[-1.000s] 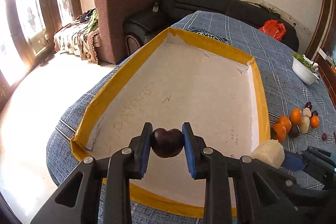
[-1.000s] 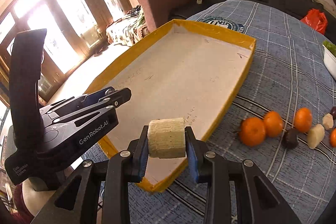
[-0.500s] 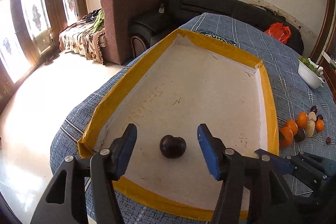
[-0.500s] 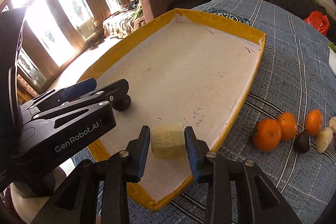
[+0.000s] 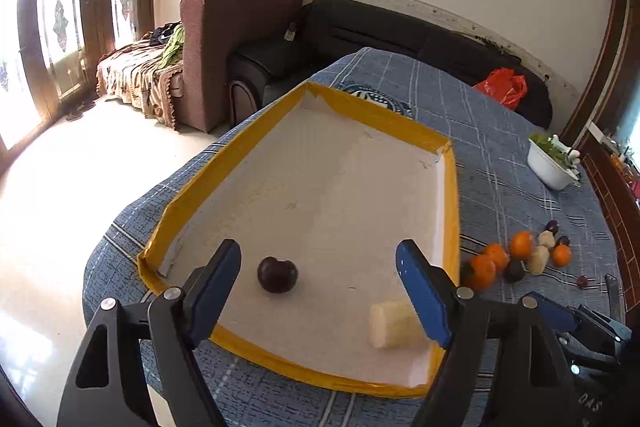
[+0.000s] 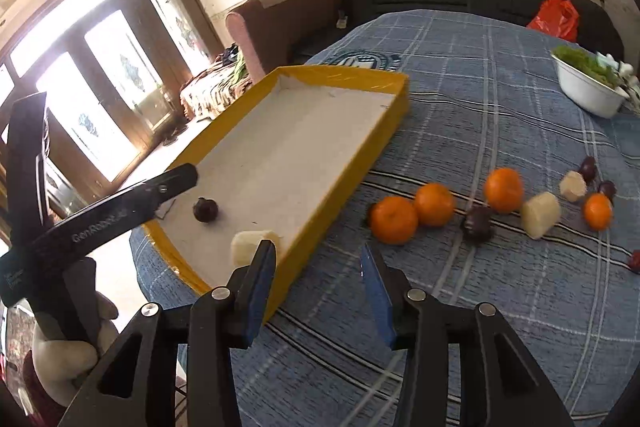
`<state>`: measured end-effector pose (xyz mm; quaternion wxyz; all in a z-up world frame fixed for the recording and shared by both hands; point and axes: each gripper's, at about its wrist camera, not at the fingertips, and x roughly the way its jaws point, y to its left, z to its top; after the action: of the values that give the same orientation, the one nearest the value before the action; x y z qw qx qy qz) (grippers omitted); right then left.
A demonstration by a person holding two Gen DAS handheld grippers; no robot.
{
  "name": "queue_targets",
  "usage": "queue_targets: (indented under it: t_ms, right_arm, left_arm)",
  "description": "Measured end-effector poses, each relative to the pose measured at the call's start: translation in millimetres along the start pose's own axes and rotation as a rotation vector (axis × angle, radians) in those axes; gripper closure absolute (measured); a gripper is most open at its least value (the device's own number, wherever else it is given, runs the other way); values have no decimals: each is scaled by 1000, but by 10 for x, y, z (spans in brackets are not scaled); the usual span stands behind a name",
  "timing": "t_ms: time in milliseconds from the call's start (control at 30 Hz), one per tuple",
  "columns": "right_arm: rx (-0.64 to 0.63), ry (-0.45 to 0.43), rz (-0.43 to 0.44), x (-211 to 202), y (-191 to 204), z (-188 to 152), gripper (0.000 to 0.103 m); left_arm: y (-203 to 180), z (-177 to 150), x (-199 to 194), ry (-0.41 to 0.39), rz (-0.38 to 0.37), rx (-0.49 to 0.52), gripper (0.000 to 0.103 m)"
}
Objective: Organize fruits
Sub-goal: 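Carry both to the yellow tray, releasing the plum from left, sugarcane from right, then grasp a second sugarcane chunk with the right tool while the left tool grasps a mandarin orange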
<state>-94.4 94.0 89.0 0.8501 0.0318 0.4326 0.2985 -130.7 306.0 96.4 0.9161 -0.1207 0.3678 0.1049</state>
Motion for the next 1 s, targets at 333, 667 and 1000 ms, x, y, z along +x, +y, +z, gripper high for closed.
queue_targets:
  t_ms: [333, 667, 1000]
  right_arm:
    - [265, -57, -146, -511, -1428, -224, 52]
    - [291, -45, -162, -219, -1550, -38, 51]
    - [260, -4, -191, 262, -1625, 223, 45]
  left_arm:
    - [-863, -153, 56, 35, -183, 181, 23]
    - [-1340, -252, 396, 111, -269, 295, 24]
    - [-1606, -19, 722, 186, -353, 287, 24]
